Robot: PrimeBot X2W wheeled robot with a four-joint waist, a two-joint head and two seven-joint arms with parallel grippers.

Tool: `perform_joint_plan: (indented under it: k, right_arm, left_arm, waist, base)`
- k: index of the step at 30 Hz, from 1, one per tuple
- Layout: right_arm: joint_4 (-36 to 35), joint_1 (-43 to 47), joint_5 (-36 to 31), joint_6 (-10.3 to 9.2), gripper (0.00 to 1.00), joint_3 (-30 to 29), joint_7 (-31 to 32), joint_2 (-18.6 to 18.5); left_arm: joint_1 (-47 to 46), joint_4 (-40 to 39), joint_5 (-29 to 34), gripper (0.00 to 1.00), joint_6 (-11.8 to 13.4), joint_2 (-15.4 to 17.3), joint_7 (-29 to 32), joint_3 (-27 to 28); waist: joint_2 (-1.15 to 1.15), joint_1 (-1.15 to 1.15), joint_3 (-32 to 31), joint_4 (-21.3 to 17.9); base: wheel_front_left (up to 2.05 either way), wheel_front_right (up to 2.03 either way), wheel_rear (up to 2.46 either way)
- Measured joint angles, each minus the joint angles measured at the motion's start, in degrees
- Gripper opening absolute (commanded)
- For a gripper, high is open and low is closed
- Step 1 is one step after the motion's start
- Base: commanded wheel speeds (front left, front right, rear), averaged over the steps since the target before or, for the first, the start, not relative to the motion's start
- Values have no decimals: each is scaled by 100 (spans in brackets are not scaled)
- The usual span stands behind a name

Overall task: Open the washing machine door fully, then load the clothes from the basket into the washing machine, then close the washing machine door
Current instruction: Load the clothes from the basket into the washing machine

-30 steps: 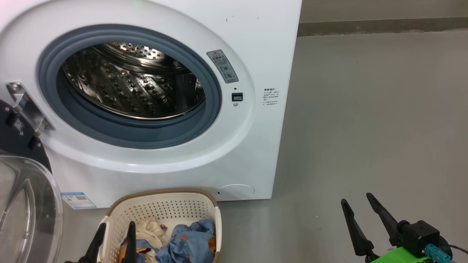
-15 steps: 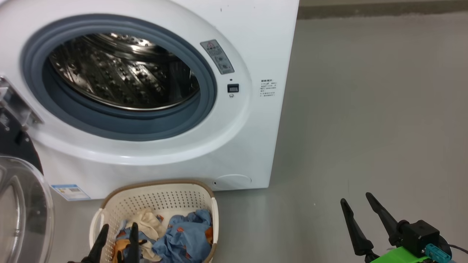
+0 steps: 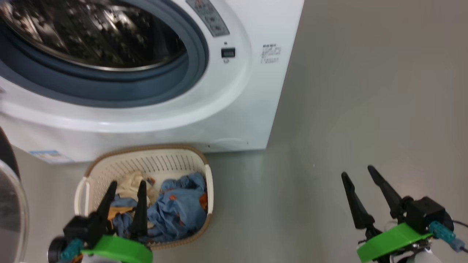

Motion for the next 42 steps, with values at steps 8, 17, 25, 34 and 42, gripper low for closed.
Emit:
perform_joint_plan:
  k: [8,17,25,34,42]
  right_arm:
    - [-76,-425,-9,1,100,13,0,11]
    - [-147,-776,-48,0,100,65,0,91]
    - [-180,-1009,-49,1,100,155,0,218]
    - [-180,-1205,-48,1,100,230,0,326]
    - [-160,-1311,-42,0,100,342,-1,434]
  left_arm:
    - [-851,522,27,100,-100,-31,0,80]
    - [-1629,1316,163,100,-163,42,0,190]
    - [-2166,2004,159,100,-191,201,-1,155]
    - [-2710,3051,-281,100,-191,474,0,-191]
    - [-3134,3777,-802,100,-192,753,179,-633]
  waist:
    - [0,0,795,-64]
    - [0,0,1596,-239]
    - [0,0,2194,-443]
    - [0,0,2683,-693]
    - [0,0,2975,-907]
  base:
    - [0,0,0]
    - [0,0,0]
    - [0,0,0]
    - [0,0,0]
    - [0,0,0]
